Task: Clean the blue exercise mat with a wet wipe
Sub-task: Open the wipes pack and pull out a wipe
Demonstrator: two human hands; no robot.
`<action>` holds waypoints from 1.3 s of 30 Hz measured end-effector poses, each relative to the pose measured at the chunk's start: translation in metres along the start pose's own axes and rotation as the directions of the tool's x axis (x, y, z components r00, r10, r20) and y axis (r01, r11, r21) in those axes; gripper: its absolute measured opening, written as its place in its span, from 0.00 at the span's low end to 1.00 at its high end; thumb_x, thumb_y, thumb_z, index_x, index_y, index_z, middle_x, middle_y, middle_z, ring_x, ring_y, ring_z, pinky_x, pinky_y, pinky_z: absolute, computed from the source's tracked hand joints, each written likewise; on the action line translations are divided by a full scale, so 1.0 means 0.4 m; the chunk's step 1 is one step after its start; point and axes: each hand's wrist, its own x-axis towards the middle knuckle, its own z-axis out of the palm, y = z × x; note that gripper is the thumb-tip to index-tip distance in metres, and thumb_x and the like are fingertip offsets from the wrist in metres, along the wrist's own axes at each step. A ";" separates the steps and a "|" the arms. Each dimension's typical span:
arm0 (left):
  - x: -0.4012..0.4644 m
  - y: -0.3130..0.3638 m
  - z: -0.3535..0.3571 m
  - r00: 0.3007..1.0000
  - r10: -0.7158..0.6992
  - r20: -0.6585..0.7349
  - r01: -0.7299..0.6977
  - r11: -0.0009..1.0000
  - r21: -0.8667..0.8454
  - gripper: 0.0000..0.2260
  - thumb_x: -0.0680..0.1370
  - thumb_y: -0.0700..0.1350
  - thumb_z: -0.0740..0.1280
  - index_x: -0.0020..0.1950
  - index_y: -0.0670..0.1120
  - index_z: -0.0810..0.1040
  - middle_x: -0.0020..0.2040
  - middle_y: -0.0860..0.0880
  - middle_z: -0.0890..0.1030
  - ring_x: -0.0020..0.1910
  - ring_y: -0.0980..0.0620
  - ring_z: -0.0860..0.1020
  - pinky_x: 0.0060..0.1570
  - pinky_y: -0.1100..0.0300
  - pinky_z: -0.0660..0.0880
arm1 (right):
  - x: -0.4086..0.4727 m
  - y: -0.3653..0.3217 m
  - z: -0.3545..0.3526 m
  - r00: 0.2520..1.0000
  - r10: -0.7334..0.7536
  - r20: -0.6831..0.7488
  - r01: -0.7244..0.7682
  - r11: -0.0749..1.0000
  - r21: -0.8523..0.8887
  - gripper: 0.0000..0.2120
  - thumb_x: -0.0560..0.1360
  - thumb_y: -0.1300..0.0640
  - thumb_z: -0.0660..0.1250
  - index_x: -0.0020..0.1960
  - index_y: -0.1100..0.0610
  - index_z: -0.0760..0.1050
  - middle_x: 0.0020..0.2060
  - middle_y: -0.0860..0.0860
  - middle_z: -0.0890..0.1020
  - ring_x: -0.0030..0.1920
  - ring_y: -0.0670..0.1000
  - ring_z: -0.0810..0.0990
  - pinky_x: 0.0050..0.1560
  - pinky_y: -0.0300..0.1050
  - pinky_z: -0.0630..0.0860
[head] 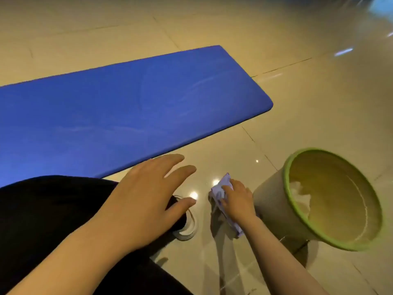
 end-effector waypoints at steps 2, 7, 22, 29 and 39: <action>0.013 -0.027 0.023 1.000 0.014 -0.010 -0.014 0.998 0.058 0.25 0.75 0.62 0.55 0.64 0.53 0.80 0.65 0.47 0.80 0.59 0.45 0.81 0.55 0.47 0.76 | 0.030 -0.011 0.044 1.000 -0.001 -0.003 0.001 1.000 0.000 0.17 0.81 0.49 0.57 0.68 0.50 0.72 0.70 0.53 0.68 0.67 0.56 0.68 0.69 0.54 0.62; 0.032 -0.073 0.051 0.999 0.024 0.048 -0.031 0.985 0.170 0.24 0.74 0.61 0.56 0.59 0.53 0.83 0.58 0.49 0.83 0.54 0.46 0.83 0.51 0.47 0.79 | 0.086 -0.032 0.130 0.983 -0.059 -0.174 0.070 0.996 0.059 0.10 0.70 0.59 0.72 0.51 0.58 0.81 0.51 0.59 0.79 0.48 0.63 0.79 0.45 0.56 0.77; 0.045 -0.087 0.048 0.997 0.007 0.081 -0.011 0.998 0.055 0.22 0.73 0.62 0.56 0.56 0.56 0.83 0.55 0.52 0.84 0.49 0.51 0.84 0.46 0.53 0.81 | 0.067 -0.063 0.052 0.967 0.176 -0.184 -0.164 0.983 0.078 0.10 0.73 0.58 0.71 0.35 0.61 0.80 0.37 0.57 0.80 0.43 0.59 0.77 0.45 0.51 0.71; 0.016 -0.072 0.015 0.994 -0.036 0.103 0.039 0.999 -0.028 0.24 0.82 0.64 0.51 0.78 0.62 0.57 0.77 0.61 0.58 0.74 0.59 0.62 0.70 0.60 0.62 | -0.063 -0.102 -0.057 0.855 0.213 -0.473 0.082 0.844 0.529 0.10 0.74 0.64 0.70 0.36 0.57 0.75 0.38 0.52 0.77 0.43 0.51 0.71 0.42 0.44 0.66; -0.071 -0.081 -0.021 0.979 -0.156 -0.128 0.093 0.914 -0.396 0.29 0.80 0.59 0.64 0.78 0.62 0.54 0.77 0.62 0.58 0.74 0.59 0.63 0.66 0.60 0.64 | -0.201 -0.337 -0.384 0.535 0.007 -0.845 0.620 0.676 0.398 0.09 0.76 0.53 0.63 0.44 0.59 0.77 0.45 0.47 0.75 0.47 0.36 0.72 0.44 0.27 0.70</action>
